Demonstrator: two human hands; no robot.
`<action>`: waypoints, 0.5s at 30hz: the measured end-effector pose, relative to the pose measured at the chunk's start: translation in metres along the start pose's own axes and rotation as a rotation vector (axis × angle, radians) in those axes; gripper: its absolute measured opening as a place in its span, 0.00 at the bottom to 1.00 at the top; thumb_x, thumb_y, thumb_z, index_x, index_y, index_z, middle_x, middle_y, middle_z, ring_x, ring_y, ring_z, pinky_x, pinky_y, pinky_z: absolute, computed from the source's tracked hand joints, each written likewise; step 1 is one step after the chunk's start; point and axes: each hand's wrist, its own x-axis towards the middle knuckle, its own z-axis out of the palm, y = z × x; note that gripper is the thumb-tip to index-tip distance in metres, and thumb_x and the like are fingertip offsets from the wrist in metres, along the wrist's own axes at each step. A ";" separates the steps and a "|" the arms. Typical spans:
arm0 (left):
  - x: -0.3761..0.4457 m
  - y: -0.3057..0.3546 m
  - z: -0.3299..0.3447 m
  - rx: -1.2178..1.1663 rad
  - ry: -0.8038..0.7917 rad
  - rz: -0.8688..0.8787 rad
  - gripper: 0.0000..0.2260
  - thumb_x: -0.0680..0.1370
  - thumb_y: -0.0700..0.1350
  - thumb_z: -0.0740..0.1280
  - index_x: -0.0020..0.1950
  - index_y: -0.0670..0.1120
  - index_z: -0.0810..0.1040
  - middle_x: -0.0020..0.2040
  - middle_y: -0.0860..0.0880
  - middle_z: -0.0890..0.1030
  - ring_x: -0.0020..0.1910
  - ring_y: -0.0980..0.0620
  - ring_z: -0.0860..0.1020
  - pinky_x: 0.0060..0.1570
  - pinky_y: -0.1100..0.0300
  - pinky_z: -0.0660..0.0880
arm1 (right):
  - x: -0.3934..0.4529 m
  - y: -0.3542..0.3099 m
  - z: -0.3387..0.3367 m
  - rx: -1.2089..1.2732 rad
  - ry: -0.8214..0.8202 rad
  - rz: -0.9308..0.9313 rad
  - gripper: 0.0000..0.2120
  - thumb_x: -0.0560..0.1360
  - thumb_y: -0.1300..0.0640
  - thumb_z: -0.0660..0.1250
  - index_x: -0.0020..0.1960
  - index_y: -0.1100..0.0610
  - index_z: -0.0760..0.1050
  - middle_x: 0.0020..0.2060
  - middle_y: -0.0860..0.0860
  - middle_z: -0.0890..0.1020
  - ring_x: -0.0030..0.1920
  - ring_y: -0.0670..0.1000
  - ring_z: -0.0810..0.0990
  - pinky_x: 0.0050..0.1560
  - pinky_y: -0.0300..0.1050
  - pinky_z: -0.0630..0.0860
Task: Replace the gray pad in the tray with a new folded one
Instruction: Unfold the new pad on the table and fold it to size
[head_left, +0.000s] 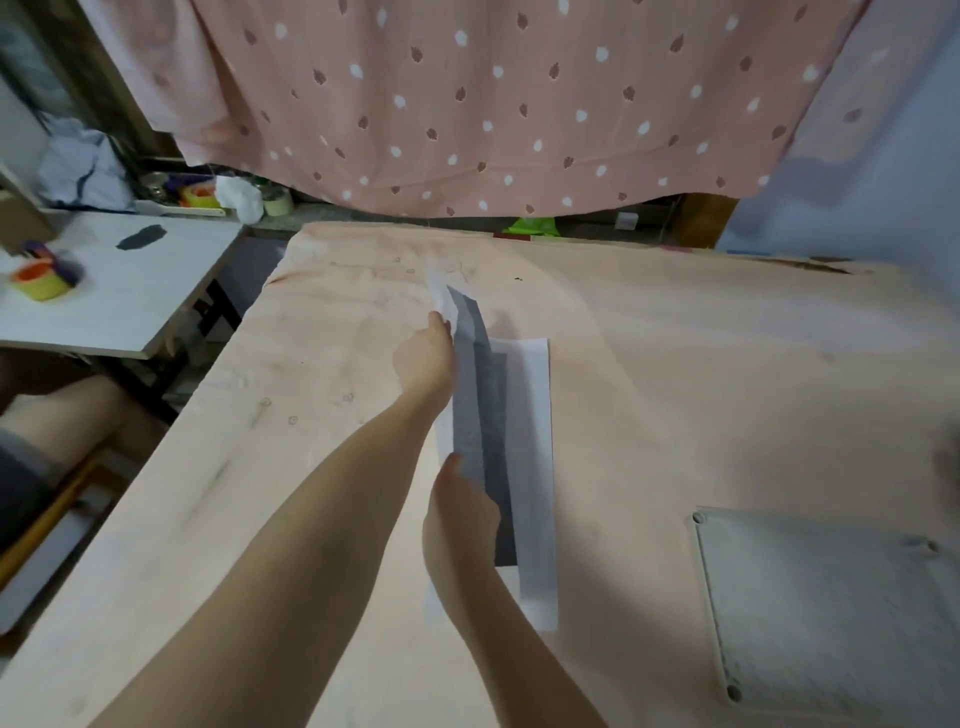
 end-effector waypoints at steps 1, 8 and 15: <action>0.004 -0.006 -0.002 0.019 0.005 0.004 0.11 0.83 0.43 0.49 0.57 0.40 0.67 0.44 0.42 0.80 0.37 0.42 0.75 0.30 0.56 0.62 | -0.001 -0.006 0.000 0.069 0.009 0.022 0.26 0.80 0.60 0.59 0.74 0.63 0.53 0.66 0.58 0.71 0.63 0.56 0.74 0.60 0.45 0.73; 0.018 -0.054 -0.020 0.047 0.031 0.066 0.14 0.84 0.46 0.48 0.57 0.40 0.68 0.48 0.39 0.80 0.46 0.39 0.78 0.36 0.53 0.63 | 0.000 -0.056 0.017 0.100 0.060 -0.023 0.17 0.79 0.63 0.59 0.66 0.62 0.61 0.58 0.56 0.76 0.55 0.55 0.79 0.49 0.45 0.76; 0.043 -0.126 -0.024 -0.094 -0.094 0.143 0.12 0.83 0.46 0.51 0.56 0.40 0.69 0.50 0.39 0.79 0.46 0.40 0.76 0.37 0.54 0.65 | 0.015 -0.125 0.041 0.037 0.000 -0.015 0.20 0.78 0.67 0.59 0.68 0.62 0.59 0.54 0.57 0.79 0.52 0.56 0.80 0.47 0.46 0.76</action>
